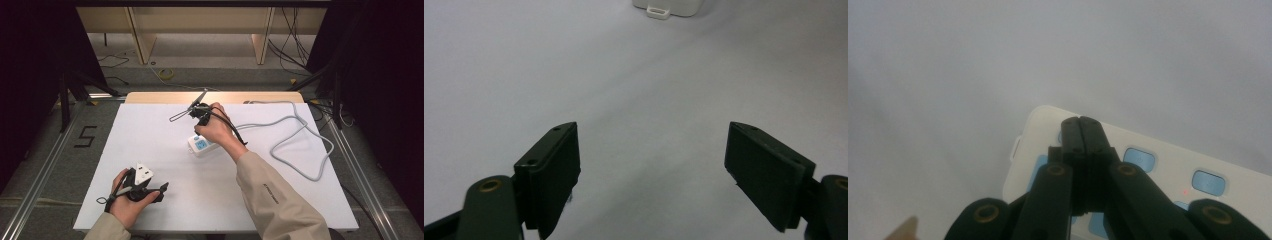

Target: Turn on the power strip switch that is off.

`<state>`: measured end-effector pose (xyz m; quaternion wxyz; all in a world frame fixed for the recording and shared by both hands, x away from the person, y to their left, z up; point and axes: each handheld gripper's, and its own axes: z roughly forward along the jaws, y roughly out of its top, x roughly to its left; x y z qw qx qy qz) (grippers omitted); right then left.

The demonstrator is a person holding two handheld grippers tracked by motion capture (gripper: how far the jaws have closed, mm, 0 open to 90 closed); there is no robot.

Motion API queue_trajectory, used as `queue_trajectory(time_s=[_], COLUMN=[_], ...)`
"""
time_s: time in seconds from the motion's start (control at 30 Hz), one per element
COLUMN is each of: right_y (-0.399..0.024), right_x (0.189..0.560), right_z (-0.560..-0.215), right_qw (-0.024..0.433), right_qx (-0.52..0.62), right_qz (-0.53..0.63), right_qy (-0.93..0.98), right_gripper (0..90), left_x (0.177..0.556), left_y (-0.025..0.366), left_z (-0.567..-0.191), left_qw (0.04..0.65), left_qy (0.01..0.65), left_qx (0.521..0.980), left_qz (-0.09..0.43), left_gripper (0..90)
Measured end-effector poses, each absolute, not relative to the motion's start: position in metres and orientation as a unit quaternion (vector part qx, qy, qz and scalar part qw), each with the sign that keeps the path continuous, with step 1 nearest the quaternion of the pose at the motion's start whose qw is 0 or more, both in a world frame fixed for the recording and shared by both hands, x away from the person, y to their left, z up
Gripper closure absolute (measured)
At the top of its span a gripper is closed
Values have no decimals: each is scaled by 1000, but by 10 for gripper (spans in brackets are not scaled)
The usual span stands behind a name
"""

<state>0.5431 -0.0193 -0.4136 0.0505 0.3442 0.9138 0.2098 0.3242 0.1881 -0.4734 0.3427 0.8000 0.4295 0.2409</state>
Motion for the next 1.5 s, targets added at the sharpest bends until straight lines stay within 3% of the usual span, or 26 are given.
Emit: queue_trajectory(time_s=[1.5], right_y=[-6], right_x=[551], right_z=[-432], right_qw=[42], right_qx=[353], right_qz=[185], right_qy=[916], right_gripper=[900], left_x=[325], left_y=[190], left_z=[-473], left_qw=[342], left_qy=[429], left_qx=[800], left_qz=[240], left_gripper=[219])
